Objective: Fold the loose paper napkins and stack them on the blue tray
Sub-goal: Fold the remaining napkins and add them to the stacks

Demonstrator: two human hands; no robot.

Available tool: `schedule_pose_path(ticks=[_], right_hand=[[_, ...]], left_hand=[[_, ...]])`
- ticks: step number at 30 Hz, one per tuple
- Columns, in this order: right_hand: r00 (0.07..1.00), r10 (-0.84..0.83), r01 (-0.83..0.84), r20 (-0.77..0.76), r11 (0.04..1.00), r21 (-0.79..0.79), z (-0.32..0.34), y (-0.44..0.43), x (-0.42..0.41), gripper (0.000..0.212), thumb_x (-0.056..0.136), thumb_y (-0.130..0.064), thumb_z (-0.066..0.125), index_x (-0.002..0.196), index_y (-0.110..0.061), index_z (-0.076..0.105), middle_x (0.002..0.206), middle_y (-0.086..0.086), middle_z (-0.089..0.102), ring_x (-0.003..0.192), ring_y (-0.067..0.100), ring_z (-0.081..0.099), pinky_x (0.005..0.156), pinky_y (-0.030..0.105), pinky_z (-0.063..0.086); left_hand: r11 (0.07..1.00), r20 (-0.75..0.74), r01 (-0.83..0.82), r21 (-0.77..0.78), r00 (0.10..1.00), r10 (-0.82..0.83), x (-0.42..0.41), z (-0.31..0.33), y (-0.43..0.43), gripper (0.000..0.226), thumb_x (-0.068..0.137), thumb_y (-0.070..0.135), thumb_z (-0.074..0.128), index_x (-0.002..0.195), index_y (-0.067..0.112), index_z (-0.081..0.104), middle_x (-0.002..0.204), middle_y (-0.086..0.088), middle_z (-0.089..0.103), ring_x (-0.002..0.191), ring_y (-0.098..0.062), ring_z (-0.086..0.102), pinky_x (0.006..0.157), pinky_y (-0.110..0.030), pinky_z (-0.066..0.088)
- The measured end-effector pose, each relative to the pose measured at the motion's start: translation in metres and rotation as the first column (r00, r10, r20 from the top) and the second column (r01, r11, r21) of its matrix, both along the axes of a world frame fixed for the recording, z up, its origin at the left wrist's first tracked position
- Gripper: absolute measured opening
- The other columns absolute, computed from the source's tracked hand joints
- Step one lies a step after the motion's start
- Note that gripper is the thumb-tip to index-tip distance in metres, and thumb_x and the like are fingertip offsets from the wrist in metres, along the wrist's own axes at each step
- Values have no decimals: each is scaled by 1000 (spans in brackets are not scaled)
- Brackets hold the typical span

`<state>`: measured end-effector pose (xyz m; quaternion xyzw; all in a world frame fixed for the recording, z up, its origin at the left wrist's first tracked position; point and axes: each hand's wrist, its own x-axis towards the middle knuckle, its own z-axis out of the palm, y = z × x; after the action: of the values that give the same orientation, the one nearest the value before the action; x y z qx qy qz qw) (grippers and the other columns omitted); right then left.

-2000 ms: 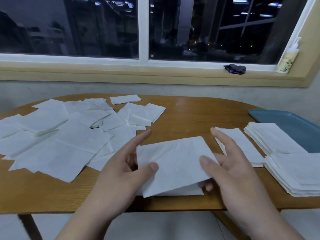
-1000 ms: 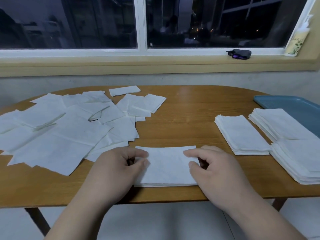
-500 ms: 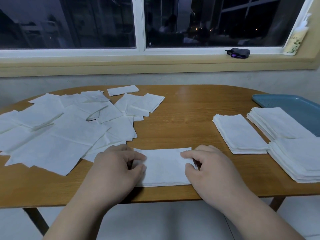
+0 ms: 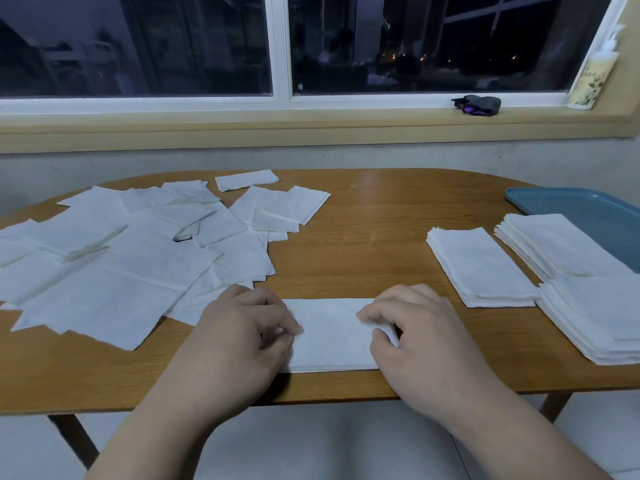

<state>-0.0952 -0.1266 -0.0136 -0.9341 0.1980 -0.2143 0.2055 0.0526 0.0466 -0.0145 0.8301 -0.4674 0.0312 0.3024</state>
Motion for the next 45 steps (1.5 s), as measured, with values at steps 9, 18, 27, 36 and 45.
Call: schedule_pose_path(ticks=[9, 18, 27, 36, 45], right_hand=[[1000, -8, 9, -25, 1000, 7, -1, -2, 1, 29, 90, -16, 54, 102, -37, 71, 99, -31, 58, 108, -5, 42, 100, 22, 33], [999, -37, 37, -19, 999, 17, 0, -1, 2, 30, 89, -11, 56, 98, -35, 72, 95, -35, 58, 108, -7, 43, 100, 26, 39], [990, -42, 46, -137, 998, 31, 29, -7, 14, 23, 91, -17, 57, 95, -34, 72, 91, -26, 60, 94, -8, 49, 76, 7, 37], [978, -47, 49, -201, 999, 5, 61, -28, 151, 17, 90, -23, 57, 98, -29, 71, 100, -16, 65, 93, 10, 59, 76, 28, 46], [954, -68, 59, -291, 997, -41, 38, -52, 250, 37, 86, -20, 61, 122, -13, 66, 134, 2, 60, 121, 24, 56, 91, 32, 48]], left_hand=[[1000, -50, -3, 24, 999, 5, -1, 3, 4, 20, 87, 26, 66, 89, 45, 70, 95, 26, 60, 106, 0, 45, 85, -13, 37], [999, -203, -9, 42, 979, 18, 0, 8, 6, 17, 85, 30, 66, 93, 45, 70, 98, 28, 58, 108, 3, 44, 93, -24, 40], [1000, -211, -14, 21, 977, 18, -3, 11, 8, 19, 87, 32, 65, 100, 44, 69, 99, 27, 58, 107, 6, 39, 99, -29, 36], [952, -250, -234, -200, 951, 181, 16, 16, 15, 14, 90, 32, 56, 91, 37, 70, 97, 23, 55, 106, 1, 43, 92, -28, 42], [940, -318, -287, -185, 922, 219, 31, 15, 16, 14, 91, 38, 55, 93, 38, 69, 96, 21, 55, 103, 0, 45, 90, -29, 44]])
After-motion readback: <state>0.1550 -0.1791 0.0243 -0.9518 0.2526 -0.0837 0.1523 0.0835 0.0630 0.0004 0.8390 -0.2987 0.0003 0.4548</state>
